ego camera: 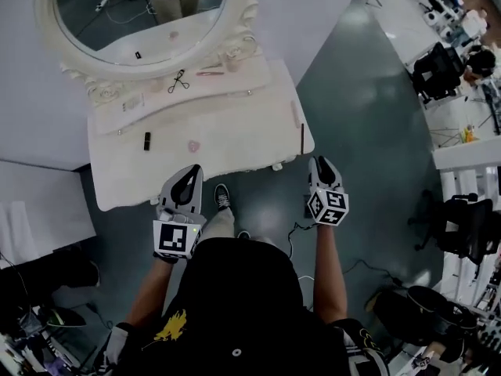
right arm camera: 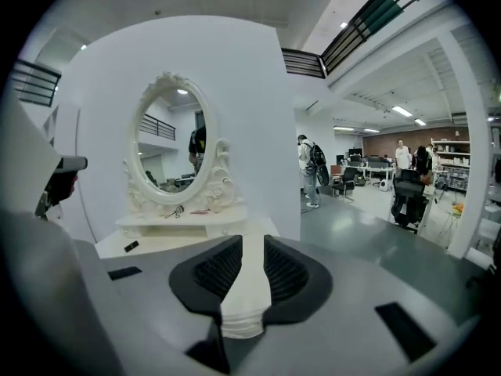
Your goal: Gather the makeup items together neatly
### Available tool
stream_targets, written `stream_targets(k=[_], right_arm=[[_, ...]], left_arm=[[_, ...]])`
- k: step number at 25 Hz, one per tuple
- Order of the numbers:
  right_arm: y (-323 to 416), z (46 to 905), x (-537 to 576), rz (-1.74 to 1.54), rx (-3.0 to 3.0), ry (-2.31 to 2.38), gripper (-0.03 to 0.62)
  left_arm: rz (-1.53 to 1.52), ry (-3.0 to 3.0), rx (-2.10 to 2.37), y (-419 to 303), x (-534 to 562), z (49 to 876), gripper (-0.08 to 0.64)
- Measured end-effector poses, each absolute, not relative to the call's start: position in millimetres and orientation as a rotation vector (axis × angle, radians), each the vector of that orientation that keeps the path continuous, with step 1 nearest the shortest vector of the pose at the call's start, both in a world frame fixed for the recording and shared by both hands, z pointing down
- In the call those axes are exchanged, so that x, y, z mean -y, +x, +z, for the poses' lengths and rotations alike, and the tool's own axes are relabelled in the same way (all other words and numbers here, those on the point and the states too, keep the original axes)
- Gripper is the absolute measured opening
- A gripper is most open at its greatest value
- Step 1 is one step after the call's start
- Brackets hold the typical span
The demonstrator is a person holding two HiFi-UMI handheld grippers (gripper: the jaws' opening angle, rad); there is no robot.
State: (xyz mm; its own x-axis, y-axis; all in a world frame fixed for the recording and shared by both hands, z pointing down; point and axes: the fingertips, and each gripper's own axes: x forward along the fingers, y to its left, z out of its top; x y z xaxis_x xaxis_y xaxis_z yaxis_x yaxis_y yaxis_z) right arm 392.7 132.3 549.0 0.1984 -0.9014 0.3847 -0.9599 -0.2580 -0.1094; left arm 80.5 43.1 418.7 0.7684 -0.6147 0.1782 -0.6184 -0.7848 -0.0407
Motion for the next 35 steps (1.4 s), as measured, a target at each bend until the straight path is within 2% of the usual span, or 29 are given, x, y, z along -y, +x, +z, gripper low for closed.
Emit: stream_targets(k=[6,17,26,30,35], right_arm=[[420,584,-90,0.641,1.619,2.303,0.104],[470,660,-32,0.832,1.463,2.152,0.101],[500,723,-13,1.0,1.406,2.002,0.095],[501,747,-9,1.064,1.391,1.939,0.092],[504,765,-17,1.121,1.343,1.885,0.072]], left_arm=[[0.155,2.974,0.805,138,33,406,0.012],[0.232,2.942,0.678,193,100,434,0.012],[0.311,2.871,0.72,229,113,451,0.012],[0.465,2.878,0.725,232,106,460,0.012],[0.448,2.852,0.797,232,91,455,0.012]])
